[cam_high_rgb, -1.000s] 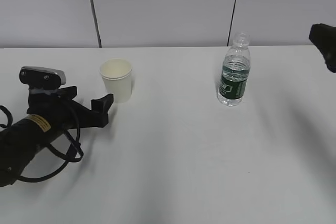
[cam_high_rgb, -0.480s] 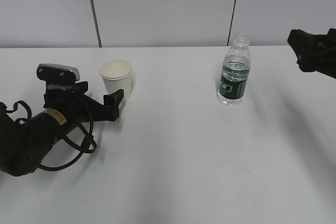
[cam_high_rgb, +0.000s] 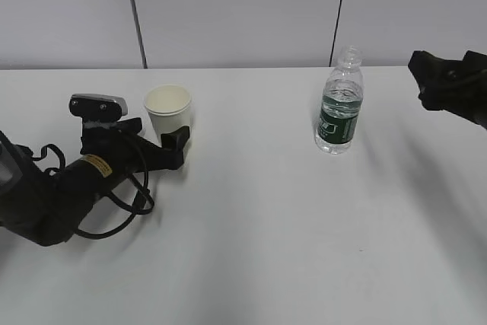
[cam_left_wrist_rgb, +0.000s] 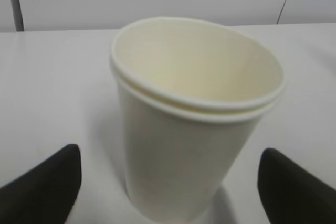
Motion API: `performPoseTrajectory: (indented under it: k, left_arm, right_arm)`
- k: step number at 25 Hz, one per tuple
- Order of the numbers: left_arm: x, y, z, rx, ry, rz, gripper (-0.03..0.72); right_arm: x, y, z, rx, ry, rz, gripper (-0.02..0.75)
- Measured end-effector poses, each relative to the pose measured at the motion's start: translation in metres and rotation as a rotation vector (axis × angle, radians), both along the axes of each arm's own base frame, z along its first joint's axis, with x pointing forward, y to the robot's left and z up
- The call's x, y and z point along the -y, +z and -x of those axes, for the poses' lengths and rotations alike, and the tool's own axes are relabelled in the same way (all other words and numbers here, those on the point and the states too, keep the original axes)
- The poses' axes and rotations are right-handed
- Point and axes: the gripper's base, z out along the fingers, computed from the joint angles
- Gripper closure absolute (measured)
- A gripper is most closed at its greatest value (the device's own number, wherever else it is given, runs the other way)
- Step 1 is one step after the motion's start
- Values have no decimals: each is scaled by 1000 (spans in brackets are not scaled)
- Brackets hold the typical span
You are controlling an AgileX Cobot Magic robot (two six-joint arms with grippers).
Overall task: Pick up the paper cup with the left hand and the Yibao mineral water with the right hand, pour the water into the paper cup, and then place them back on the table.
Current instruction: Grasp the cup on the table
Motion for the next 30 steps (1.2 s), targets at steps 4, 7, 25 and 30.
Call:
performPoseTrajectory:
  k: [4,7,25,30]
  left_arm:
    - [3,6,-8,33,-5,11,78]
    - [7,11,-14,60,-20,16,85]
    - [8,-11,-17,22,-27,5,98]
    - [8,-12,-17,20,-21,9,98]
  right_arm:
    - [0,-5,-2,-13,-1,-1,153]
    - [0,-8,-3,-19,-1,-1,153]
    - [-1,-9,-4,-2,8,3,153]
    - [-2,-18,-7,-30,13,7,153]
